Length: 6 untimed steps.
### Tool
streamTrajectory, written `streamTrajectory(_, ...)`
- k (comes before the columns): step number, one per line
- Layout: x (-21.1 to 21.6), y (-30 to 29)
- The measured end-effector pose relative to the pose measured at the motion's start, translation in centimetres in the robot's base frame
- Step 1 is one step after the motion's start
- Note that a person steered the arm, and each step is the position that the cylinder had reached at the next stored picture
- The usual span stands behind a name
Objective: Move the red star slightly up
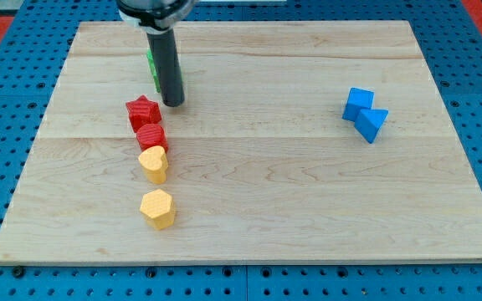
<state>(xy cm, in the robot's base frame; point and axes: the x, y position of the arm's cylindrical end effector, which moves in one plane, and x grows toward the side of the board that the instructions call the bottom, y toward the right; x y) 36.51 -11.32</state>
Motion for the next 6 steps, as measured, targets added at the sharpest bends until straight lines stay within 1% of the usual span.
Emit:
streamTrajectory(1, -2.0, -3.5)
streamTrajectory(3, -2.2, -10.6)
streamTrajectory(4, 5.8, -12.0)
streamTrajectory(5, 10.6, -8.1)
streamTrajectory(6, 8.5, -4.9)
